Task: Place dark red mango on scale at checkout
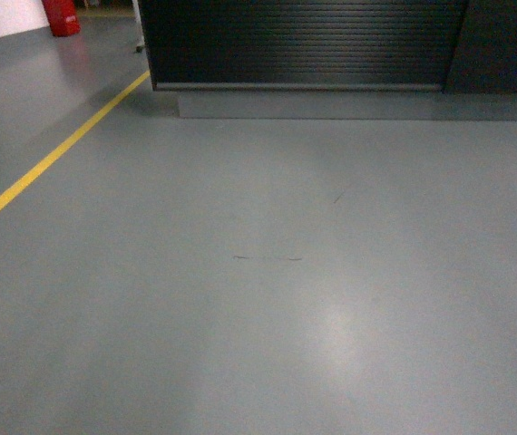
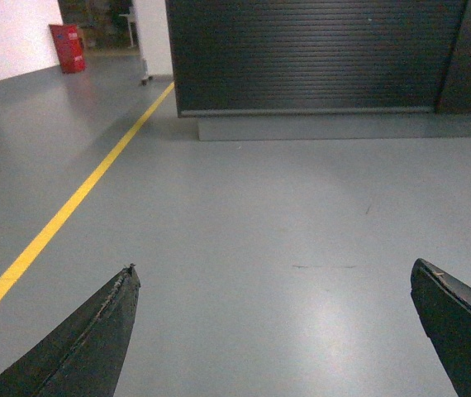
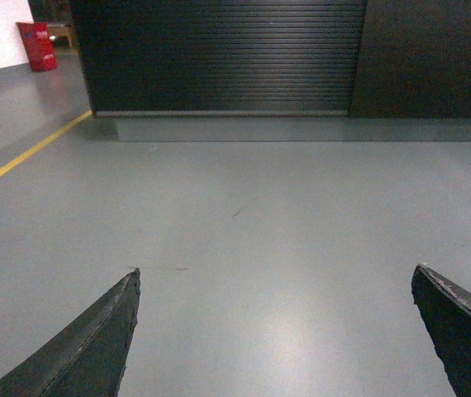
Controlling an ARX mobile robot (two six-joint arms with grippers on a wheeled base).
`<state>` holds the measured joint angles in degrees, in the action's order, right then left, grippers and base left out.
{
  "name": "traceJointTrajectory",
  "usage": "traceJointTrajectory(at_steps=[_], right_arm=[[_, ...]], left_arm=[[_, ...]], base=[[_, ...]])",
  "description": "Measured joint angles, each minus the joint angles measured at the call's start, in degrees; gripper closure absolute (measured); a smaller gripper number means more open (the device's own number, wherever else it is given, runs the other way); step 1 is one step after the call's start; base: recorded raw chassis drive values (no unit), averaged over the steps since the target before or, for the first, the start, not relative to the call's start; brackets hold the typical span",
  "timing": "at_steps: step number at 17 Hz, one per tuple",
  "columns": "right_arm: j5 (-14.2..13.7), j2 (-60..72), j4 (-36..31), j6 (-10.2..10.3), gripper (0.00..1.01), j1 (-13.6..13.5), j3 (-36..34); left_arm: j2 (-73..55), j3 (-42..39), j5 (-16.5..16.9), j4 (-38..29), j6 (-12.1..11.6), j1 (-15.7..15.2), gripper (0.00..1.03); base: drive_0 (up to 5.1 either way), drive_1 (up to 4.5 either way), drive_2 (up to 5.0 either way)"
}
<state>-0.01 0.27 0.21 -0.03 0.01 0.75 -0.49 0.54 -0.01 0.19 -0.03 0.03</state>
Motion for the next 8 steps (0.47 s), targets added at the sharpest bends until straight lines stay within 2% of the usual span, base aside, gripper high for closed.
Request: traceJointTrajectory(at_steps=[6, 8], right_arm=[[0.00, 0.00, -0.02, 0.00, 0.03, 0.00, 0.00], [0.00, 0.00, -0.02, 0.00, 0.03, 0.00, 0.00]], left_arm=[[0.00, 0.00, 0.00, 0.00, 0.00, 0.00, 0.05], [0.00, 0.00, 0.00, 0.00, 0.00, 0.00, 0.05]], base=[[0.0, 0.00, 0.0], [0.0, 1.96, -2.0]])
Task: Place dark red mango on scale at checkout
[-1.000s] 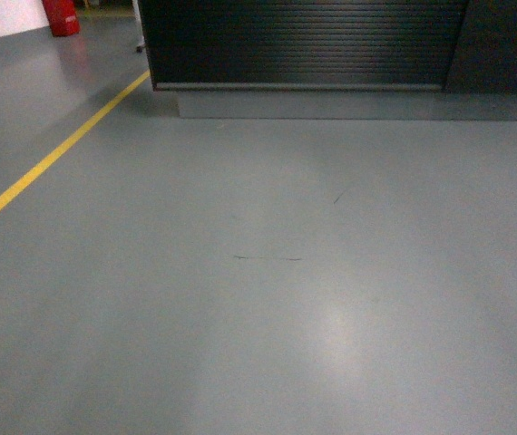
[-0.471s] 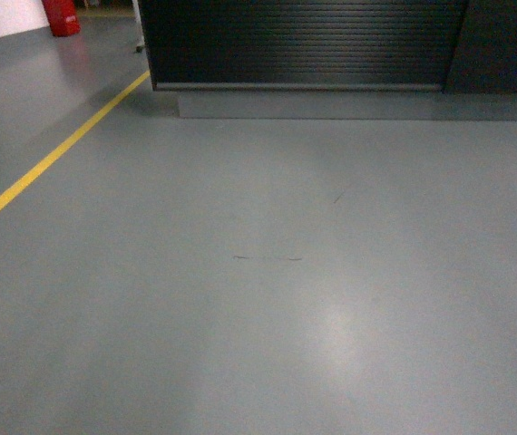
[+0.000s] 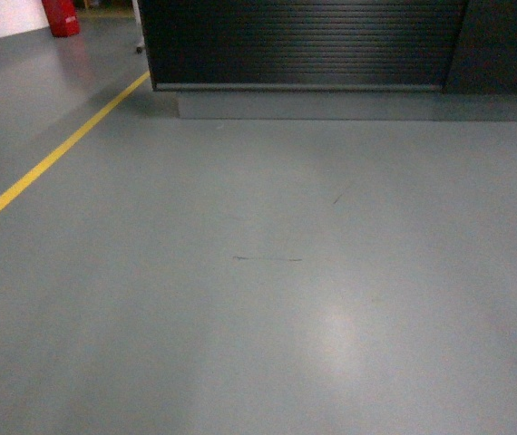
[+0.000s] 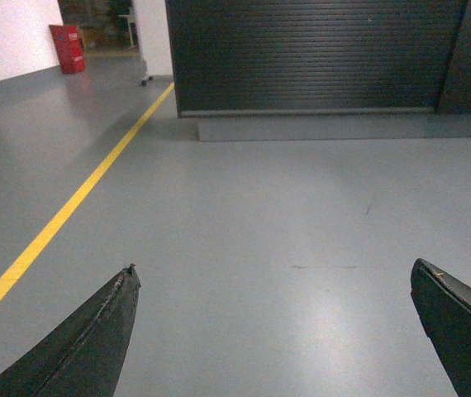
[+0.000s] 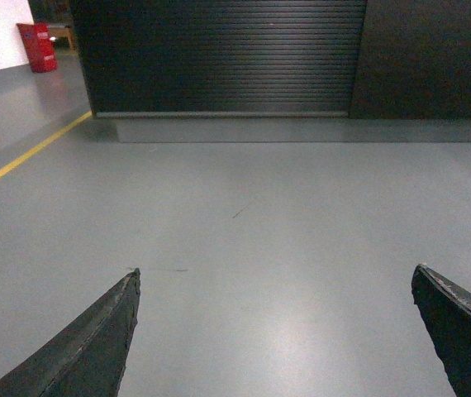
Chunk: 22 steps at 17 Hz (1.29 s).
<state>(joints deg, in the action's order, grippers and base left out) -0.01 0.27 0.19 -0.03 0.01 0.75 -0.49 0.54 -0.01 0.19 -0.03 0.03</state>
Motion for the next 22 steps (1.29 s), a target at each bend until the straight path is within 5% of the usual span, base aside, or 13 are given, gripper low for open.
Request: traceJointTrajectory(at_steps=[22], right_arm=[[-0.02, 0.00, 0.02, 0.00, 0.03, 0.00, 0.00]], left_arm=[[0.00, 0.00, 0.00, -0.02, 0.02, 0.00, 0.05]], base=[[0.0, 4.30, -4.4]])
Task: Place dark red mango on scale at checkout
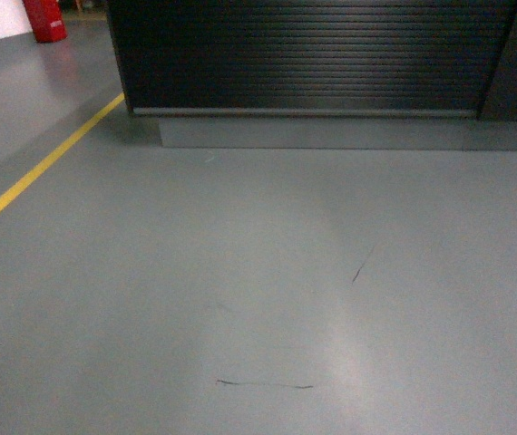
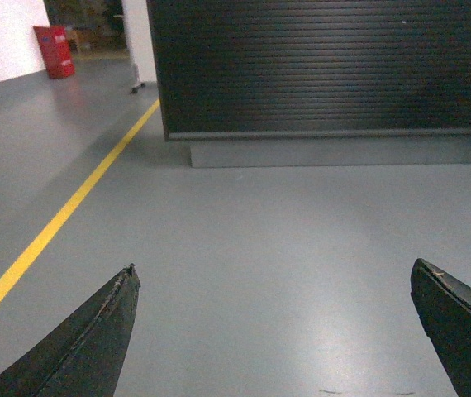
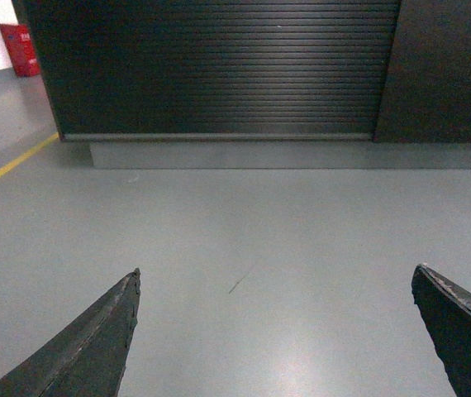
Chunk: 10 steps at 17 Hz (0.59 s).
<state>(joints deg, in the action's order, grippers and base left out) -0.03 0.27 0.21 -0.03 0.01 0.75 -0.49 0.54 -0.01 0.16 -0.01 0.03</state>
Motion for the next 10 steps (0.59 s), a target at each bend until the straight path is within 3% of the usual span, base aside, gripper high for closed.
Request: traceJointTrajectory(at_steps=[10], right_arm=[[0.02, 0.00, -0.17, 0.00, 0.03, 0.00, 0.00]], left_arm=[[0.00, 0.00, 0.00, 0.00, 0.00, 0.00, 0.05]], base=[[0.0, 4.33, -4.3]])
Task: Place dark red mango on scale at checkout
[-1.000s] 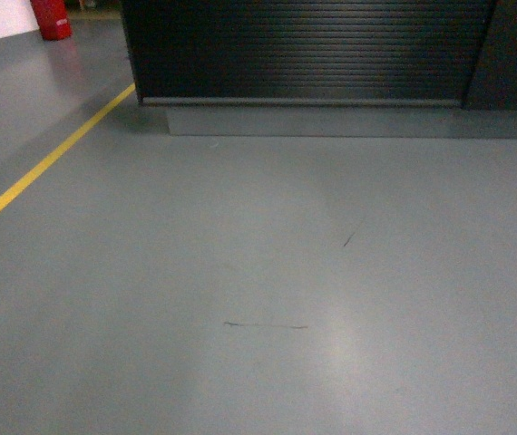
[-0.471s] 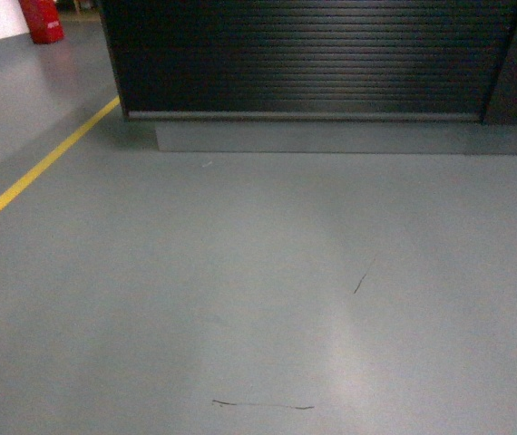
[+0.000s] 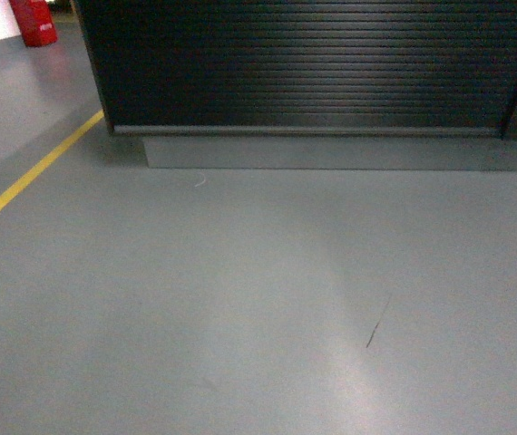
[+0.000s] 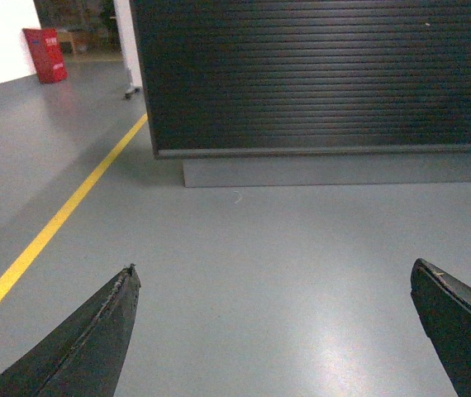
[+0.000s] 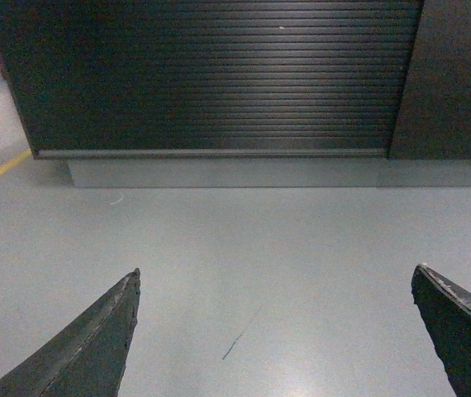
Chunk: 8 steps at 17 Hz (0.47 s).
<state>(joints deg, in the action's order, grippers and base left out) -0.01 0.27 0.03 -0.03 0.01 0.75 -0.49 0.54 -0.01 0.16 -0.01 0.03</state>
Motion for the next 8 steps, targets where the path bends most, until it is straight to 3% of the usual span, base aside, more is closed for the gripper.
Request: traceJointTrajectory(at_steps=[8], right_arm=[[0.02, 0.00, -0.02, 0.00, 0.03, 0.00, 0.00]], left_arm=[[0.00, 0.00, -0.04, -0.02, 0.00, 0.00, 0.05]], base=[[0.0, 4.30, -4.3]])
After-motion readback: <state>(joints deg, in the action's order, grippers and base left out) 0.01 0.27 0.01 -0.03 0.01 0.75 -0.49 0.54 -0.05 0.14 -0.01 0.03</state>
